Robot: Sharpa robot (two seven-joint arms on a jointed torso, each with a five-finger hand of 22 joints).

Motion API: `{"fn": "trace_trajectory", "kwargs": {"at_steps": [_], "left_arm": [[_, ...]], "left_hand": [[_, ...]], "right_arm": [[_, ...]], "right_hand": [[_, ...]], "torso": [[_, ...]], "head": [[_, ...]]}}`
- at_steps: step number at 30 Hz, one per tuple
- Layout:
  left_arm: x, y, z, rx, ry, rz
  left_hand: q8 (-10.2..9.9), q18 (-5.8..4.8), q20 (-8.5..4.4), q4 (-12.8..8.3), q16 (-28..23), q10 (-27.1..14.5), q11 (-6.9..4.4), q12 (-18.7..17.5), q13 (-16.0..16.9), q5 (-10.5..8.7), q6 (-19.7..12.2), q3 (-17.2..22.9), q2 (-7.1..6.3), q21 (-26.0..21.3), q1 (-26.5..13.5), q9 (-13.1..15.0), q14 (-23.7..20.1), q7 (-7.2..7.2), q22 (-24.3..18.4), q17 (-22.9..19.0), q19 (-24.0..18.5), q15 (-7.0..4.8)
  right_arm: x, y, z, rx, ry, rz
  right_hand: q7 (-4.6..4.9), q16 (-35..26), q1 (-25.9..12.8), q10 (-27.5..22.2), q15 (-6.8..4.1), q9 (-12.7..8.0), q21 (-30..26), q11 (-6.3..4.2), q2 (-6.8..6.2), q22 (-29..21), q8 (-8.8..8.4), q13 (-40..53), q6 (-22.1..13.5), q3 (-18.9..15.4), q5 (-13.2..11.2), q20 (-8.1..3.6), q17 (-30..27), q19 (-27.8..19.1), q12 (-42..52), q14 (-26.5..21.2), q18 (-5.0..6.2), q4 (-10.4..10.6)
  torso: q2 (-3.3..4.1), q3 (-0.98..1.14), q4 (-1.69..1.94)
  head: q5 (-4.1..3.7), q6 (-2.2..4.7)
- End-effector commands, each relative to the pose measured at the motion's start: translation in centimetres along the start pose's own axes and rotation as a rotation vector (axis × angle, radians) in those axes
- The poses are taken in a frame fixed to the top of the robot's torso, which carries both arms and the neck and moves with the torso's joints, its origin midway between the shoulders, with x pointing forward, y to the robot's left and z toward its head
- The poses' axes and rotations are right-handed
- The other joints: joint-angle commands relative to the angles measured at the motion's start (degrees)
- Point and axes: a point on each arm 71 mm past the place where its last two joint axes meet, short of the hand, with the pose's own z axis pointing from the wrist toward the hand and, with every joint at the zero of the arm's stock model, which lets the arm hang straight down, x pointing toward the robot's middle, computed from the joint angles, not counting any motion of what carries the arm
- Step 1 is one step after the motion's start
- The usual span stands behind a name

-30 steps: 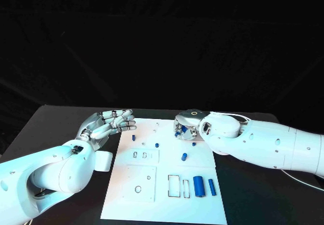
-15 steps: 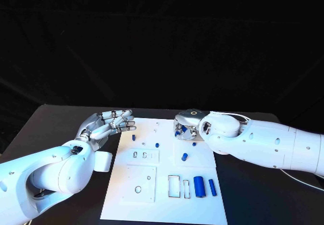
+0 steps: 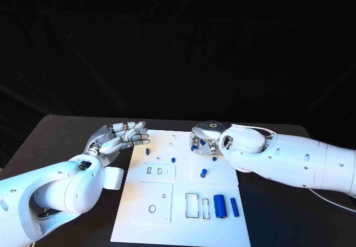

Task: Assemble the parts on the task board

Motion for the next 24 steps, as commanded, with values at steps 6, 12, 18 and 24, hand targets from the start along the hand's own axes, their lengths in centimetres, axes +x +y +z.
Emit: {"fn": "trace_trajectory", "kwargs": {"at_steps": [6,12,18,24], "left_arm": [[0.2,-0.1,0.1,0.000,0.018,-0.017],[0.2,0.0,0.2,-0.001,0.019,-0.019],[0.3,0.0,0.2,-0.003,0.023,-0.020],[0.5,0.0,0.2,-0.004,0.026,-0.022]], "left_hand": [[-0.7,0.45,0.11,0.0,-0.6,0.1,0.56,-0.6,0.0,-0.27,0.3,-0.4,-0.12,-0.1,0.0,-0.1,-0.5,0.98,-0.1,-0.1,-1.3,0.04],[-0.7,0.45,0.11,0.0,-0.6,0.1,0.56,-0.6,0.0,-0.27,0.3,-0.4,-0.12,-0.1,0.0,-0.1,-0.5,0.98,-0.1,-0.1,-1.4,0.04],[-0.7,0.45,0.11,0.0,-0.6,0.1,0.56,-0.6,0.0,-0.27,0.3,-0.4,-0.12,-0.1,0.0,-0.1,-0.5,0.98,-0.1,-0.1,-1.4,0.04],[-0.7,0.45,0.11,0.0,-0.6,0.1,0.56,-0.6,0.0,-0.27,0.3,-0.4,-0.12,-0.1,0.0,-0.1,-0.5,0.98,-0.1,-0.1,-1.4,0.04]], "right_arm": [[-1.7,-0.2,0.7,0.027,-0.165,0.043],[-2.1,0.4,1.7,0.024,-0.201,0.054],[-2.2,1.5,2.9,0.008,-0.196,0.058],[-2.0,1.9,4.0,0.008,-0.189,0.059]], "right_hand": [[-0.02,0.1,0.6,0.7,-0.41,0.2,0.0,-0.26,-0.10,-0.2,0.25,0.0,0.6,0.8,-0.6,0.06,-0.3,0.0,0.3,2.4,-0.30,0.0],[-0.01,0.3,0.7,0.7,-0.41,0.2,0.1,-0.26,-0.12,0.0,0.24,0.0,0.7,0.9,-0.5,0.06,-0.1,0.1,0.2,2.4,-0.33,0.0],[0.02,0.5,0.6,0.6,-0.40,0.2,0.2,-0.24,-0.15,0.1,0.20,-0.1,0.6,1.0,-0.5,0.06,0.1,0.1,0.2,2.4,-0.35,0.0],[0.12,0.6,0.4,0.5,-0.33,0.3,0.2,-0.14,-0.27,0.1,0.06,-0.2,0.4,1.3,-0.6,0.08,0.2,0.0,0.0,2.4,-0.33,0.1]], "torso": [[0.12,-0.17,0.05],[0.29,-0.06,0.10],[0.37,-0.11,0.27],[0.44,-0.11,0.26]], "head": [[0.24,0.54],[0.34,0.89],[0.32,0.88],[0.60,0.97]]}}
